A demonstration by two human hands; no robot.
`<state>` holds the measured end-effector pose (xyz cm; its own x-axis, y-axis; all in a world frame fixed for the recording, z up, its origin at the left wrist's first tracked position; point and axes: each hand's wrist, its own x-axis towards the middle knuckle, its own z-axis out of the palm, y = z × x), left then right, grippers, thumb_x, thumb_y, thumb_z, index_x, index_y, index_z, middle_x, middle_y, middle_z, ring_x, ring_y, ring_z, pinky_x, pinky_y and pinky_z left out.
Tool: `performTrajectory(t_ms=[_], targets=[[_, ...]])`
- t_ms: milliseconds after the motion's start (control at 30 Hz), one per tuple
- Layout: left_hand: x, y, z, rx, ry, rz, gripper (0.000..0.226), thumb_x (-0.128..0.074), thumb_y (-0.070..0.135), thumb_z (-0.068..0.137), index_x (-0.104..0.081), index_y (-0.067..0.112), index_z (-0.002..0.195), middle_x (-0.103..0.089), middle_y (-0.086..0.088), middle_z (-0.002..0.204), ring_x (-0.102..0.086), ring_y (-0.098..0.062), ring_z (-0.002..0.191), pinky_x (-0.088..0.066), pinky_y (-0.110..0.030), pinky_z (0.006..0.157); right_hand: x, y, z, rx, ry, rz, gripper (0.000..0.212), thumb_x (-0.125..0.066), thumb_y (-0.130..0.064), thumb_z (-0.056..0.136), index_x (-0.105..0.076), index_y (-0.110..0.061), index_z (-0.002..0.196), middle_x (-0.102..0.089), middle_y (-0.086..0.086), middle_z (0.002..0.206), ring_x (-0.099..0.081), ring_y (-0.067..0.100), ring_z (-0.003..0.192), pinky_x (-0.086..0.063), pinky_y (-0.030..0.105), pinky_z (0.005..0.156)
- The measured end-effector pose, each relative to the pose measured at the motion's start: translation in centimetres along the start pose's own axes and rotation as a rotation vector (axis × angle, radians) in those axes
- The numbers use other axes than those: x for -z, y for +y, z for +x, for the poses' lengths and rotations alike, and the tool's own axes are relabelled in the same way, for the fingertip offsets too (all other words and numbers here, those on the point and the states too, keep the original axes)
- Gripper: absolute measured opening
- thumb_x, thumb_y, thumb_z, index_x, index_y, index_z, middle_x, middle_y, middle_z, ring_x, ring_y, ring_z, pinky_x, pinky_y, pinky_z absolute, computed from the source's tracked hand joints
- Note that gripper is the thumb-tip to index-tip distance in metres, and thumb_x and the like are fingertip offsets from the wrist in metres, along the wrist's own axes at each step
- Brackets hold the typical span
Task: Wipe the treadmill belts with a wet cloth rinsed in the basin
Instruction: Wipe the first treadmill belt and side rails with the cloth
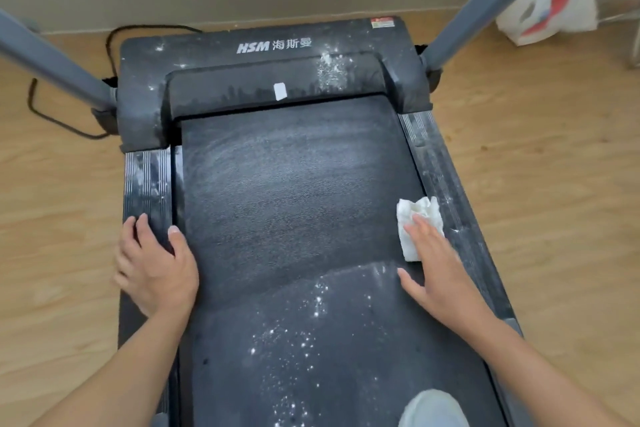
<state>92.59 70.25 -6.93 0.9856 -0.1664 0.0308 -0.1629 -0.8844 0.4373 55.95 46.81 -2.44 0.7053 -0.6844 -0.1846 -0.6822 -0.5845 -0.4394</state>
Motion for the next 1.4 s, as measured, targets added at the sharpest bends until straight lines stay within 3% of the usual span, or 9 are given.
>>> performTrajectory(t_ms=[100,333,600,733,867,1100,1200,1267,1400], targets=[[0.2,-0.1,0.2,-0.012,-0.026,-0.015,0.06,-0.042,0.048,0.1,-0.044,0.018,0.152,-0.036,-0.005,0.164,-0.037,-0.04,0.144,-0.028,-0.062,0.114,-0.5,1.1,-0.2,-0.018,0.099,-0.132,0.042,-0.08,-0.034,0.086,-0.062,-0.024,0.123,-0.051,-0.007,0.136,-0.05,0.024,0.125,-0.039,0.039,0.096],[0.6,4.0,-3.6,-0.281,-0.052,-0.129,0.063,-0.041,0.036,0.103,-0.029,0.014,0.161,-0.015,-0.008,0.174,-0.006,-0.025,0.162,-0.013,-0.058,0.123,1.8,1.1,3.2,-0.081,0.045,-0.024,0.014,-0.065,-0.029,0.097,-0.055,-0.026,0.087,-0.058,-0.01,0.089,-0.055,0.019,0.084,-0.044,0.041,0.069],[1.7,14.1,-10.7,-0.661,-0.658,-0.64,0.022,-0.06,0.02,0.1,-0.073,0.033,0.111,-0.07,0.023,0.115,-0.059,-0.007,0.123,-0.044,-0.043,0.107,5.7,-1.4,3.7,-0.228,0.17,0.524,0.009,-0.057,-0.022,0.108,-0.063,-0.02,0.101,-0.068,-0.006,0.097,-0.059,-0.003,0.083,-0.042,0.009,0.074],[2.5,17.1,-11.1,-0.556,-0.889,-0.717,0.043,-0.071,0.022,0.097,-0.062,0.039,0.135,-0.063,0.025,0.135,-0.05,0.0,0.136,-0.037,-0.038,0.118,5.8,-1.7,2.3,-0.215,0.212,0.629,0.013,-0.056,-0.023,0.109,-0.062,-0.026,0.099,-0.068,-0.011,0.088,-0.06,0.014,0.082,-0.047,0.027,0.075],[3.0,18.2,-11.0,-0.697,-1.1,-0.612,0.087,-0.081,0.044,0.089,-0.029,0.052,0.158,-0.021,0.034,0.165,-0.014,0.011,0.153,-0.016,-0.052,0.129,6.8,-4.2,3.1,-0.134,0.204,0.74,0.012,-0.053,-0.022,0.111,-0.061,-0.017,0.103,-0.077,0.002,0.088,-0.073,0.019,0.089,-0.053,0.035,0.086],[3.7,19.9,-8.9,-0.851,-1.095,-0.6,0.066,-0.066,0.005,0.099,-0.047,0.036,0.154,-0.036,0.025,0.163,-0.014,0.004,0.156,-0.014,-0.037,0.131,7.5,-7.8,3.2,-0.063,0.068,0.951,0.013,-0.055,-0.02,0.108,-0.063,-0.011,0.103,-0.064,-0.004,0.085,-0.056,0.016,0.076,-0.046,0.043,0.069],[5.0,20.0,-7.0,-0.742,-1.232,-0.612,0.03,-0.08,0.019,0.092,-0.071,0.027,0.121,-0.064,0.021,0.138,-0.042,0.009,0.142,-0.034,-0.025,0.119,8.1,-9.7,3.3,-0.094,-0.044,1.178,0.017,-0.058,-0.027,0.102,-0.059,-0.01,0.1,-0.07,0.006,0.091,-0.061,0.019,0.079,-0.049,0.037,0.07],[5.8,19.8,-5.6,-0.632,-1.28,-0.635,0.019,-0.082,0.028,0.091,-0.07,0.018,0.102,-0.074,0.015,0.107,-0.066,0.003,0.101,-0.05,-0.021,0.088,8.6,-10.1,3.7,-0.137,-0.036,1.26,0.016,-0.059,-0.028,0.098,-0.059,-0.012,0.099,-0.062,0.002,0.082,-0.056,0.015,0.072,-0.048,0.032,0.065],[6.8,19.4,-4.2,-0.516,-1.279,-0.796,0.02,-0.076,0.028,0.095,-0.071,0.01,0.101,-0.075,0.002,0.092,-0.067,-0.01,0.082,-0.051,-0.021,0.074,8.4,-10.4,4.2,-0.184,-0.002,1.281,0.017,-0.059,-0.03,0.1,-0.059,-0.013,0.101,-0.056,0.003,0.084,-0.052,0.017,0.073,-0.047,0.034,0.06]])
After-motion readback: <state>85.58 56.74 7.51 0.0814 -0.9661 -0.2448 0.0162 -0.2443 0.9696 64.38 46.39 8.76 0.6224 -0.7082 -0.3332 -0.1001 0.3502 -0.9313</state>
